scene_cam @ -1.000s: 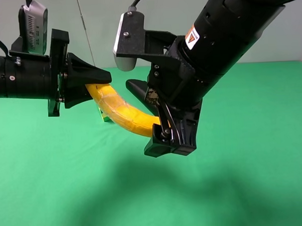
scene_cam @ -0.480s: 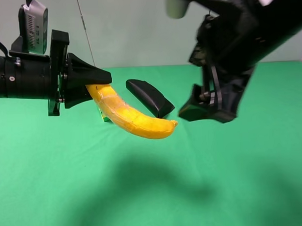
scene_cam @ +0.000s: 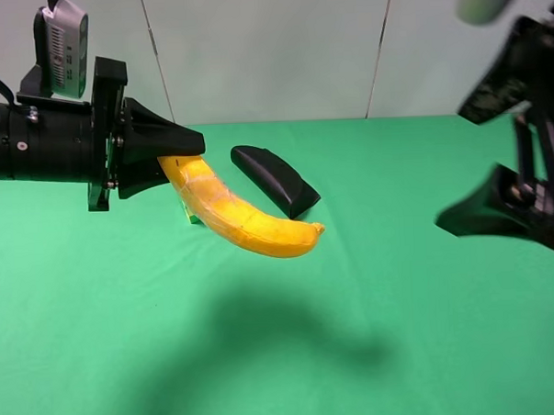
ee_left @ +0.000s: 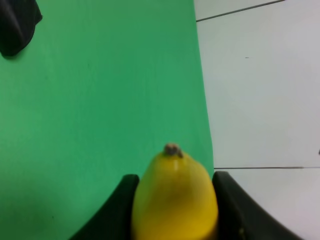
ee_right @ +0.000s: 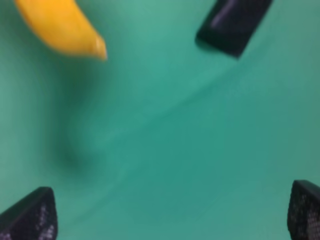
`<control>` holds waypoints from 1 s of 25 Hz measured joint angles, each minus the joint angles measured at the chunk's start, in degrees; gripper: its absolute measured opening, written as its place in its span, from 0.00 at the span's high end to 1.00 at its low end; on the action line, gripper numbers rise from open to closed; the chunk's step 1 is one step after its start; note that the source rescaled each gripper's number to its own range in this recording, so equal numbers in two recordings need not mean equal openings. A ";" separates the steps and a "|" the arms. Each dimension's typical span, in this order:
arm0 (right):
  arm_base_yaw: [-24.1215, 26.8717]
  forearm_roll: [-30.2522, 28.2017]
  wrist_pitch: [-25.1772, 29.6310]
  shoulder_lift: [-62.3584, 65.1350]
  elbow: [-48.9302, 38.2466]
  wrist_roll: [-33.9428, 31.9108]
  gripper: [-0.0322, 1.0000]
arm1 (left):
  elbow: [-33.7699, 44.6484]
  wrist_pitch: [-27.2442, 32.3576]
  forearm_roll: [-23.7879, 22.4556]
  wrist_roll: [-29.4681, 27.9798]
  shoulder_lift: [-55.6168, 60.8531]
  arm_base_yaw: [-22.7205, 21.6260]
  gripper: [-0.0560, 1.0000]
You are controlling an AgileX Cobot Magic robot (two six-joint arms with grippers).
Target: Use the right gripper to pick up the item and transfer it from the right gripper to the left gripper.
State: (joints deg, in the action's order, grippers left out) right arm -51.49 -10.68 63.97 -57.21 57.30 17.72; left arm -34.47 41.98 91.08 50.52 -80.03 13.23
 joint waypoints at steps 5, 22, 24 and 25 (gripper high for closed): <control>0.00 -1.13 -1.44 11.56 -9.29 -4.62 0.00 | 0.00 0.00 -0.06 0.76 0.00 0.00 0.95; 0.00 0.97 -1.75 51.45 -27.03 -21.71 0.00 | 0.00 0.02 -0.22 2.21 0.00 0.00 0.95; 0.00 2.50 -2.13 53.86 -27.61 -21.71 0.00 | 0.00 0.02 -0.28 2.28 0.00 0.00 0.95; 0.00 3.32 -2.54 54.60 -27.76 -21.71 0.00 | 0.00 0.02 -0.28 2.35 0.00 0.00 0.95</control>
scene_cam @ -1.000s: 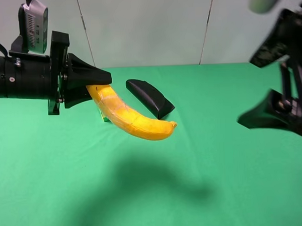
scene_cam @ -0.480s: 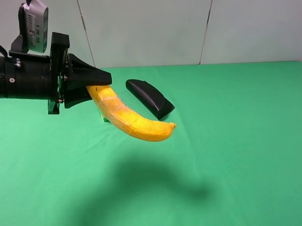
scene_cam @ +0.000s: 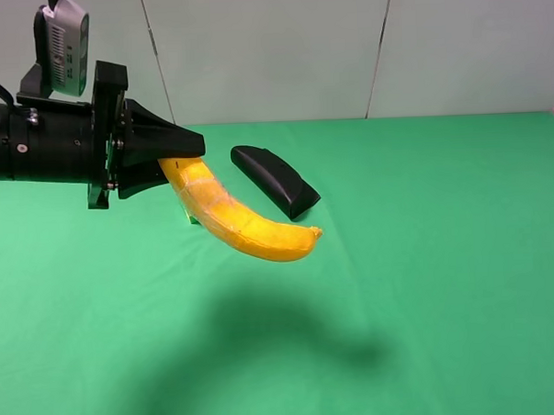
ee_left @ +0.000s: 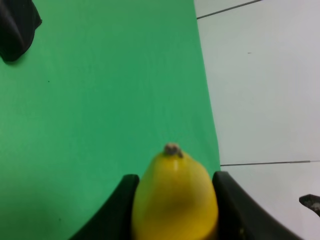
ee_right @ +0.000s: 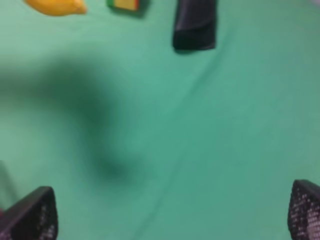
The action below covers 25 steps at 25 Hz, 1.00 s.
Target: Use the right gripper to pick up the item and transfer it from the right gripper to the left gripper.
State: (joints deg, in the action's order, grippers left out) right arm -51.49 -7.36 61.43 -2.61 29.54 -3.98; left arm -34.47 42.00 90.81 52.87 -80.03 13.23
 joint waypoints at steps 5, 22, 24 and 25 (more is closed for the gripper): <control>0.00 2.38 -2.35 1.16 -1.26 0.05 0.00 | 0.00 0.00 0.00 0.22 0.00 0.00 0.95; 6.40 3.70 -2.67 1.28 -1.42 0.05 0.00 | 0.00 -0.05 0.00 1.14 0.00 0.00 0.95; 11.56 3.70 -2.72 2.07 -1.42 0.05 0.00 | 0.00 -0.11 0.00 1.54 0.00 0.00 0.95; 14.59 3.70 -2.72 2.56 -1.42 0.05 0.00 | 0.00 -0.18 0.00 1.69 0.00 0.00 0.95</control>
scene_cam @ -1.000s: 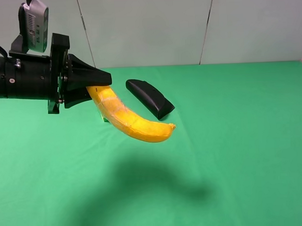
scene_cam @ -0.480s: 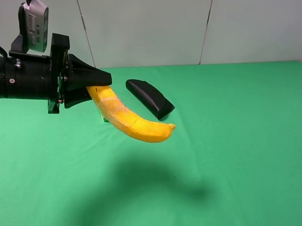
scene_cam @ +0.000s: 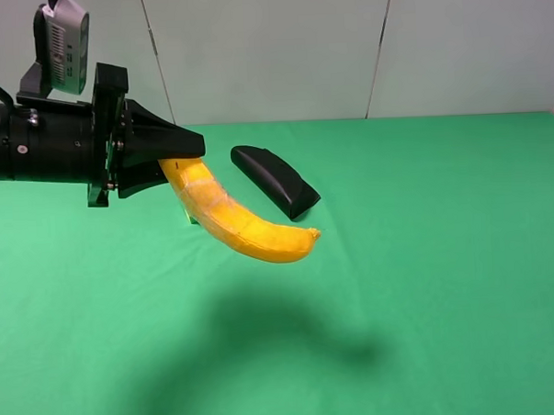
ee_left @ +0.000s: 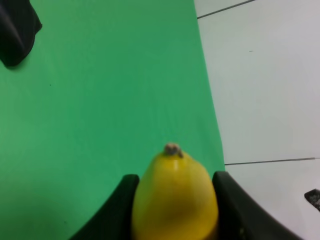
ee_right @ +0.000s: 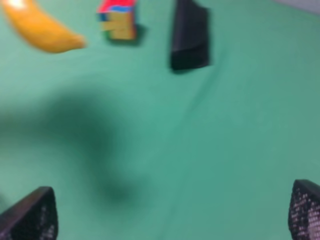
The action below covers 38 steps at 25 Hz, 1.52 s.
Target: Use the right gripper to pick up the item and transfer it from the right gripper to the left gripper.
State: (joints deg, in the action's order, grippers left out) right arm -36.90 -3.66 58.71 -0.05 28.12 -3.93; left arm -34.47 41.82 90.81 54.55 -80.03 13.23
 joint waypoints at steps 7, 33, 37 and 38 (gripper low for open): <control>15.54 0.05 -0.04 0.34 0.00 0.00 0.00 | 0.00 -0.32 0.00 0.10 0.00 0.00 0.95; 19.10 0.19 -0.06 0.34 0.00 0.00 0.00 | -32.96 10.98 -77.34 -54.55 -0.13 0.00 0.95; 19.10 0.19 -0.06 0.34 0.00 0.00 0.00 | -33.73 15.26 -87.44 -59.47 -0.20 -0.05 0.95; 19.10 0.19 -0.06 0.34 0.00 0.00 0.00 | -33.73 15.74 -88.75 -59.85 -0.26 -0.11 0.95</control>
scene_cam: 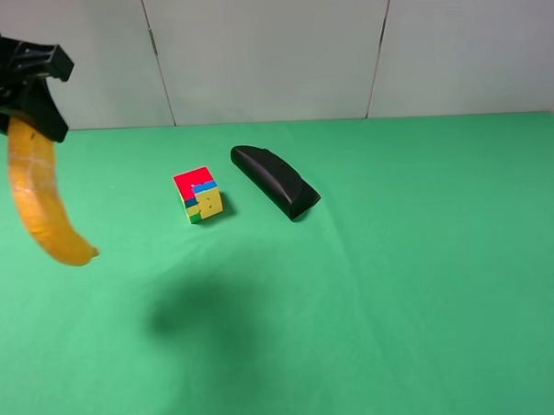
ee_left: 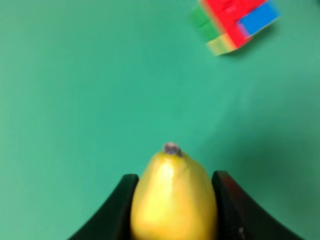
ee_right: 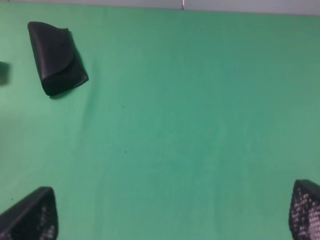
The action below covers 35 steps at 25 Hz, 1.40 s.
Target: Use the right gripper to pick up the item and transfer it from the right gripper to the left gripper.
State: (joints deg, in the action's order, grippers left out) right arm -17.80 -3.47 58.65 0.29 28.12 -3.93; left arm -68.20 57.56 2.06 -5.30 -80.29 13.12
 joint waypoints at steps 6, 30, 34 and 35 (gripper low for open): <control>0.00 0.00 0.00 0.00 0.00 0.00 0.00 | -0.25 1.22 -1.72 -0.62 -5.09 -2.63 0.95; 0.00 0.00 -0.05 0.00 0.00 0.00 0.00 | -24.15 7.82 1.69 4.14 -39.48 -4.62 0.95; 0.00 0.00 -0.05 0.00 0.00 0.00 0.00 | -26.65 8.75 2.09 4.34 -41.86 -4.62 0.95; 0.00 0.00 -0.05 0.00 0.00 0.00 0.00 | -26.94 8.90 2.09 4.34 -42.22 -4.62 0.95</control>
State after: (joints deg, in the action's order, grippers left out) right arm -17.80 -3.47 58.60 0.29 28.12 -3.93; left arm -95.14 66.47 4.15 -0.96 -122.51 8.50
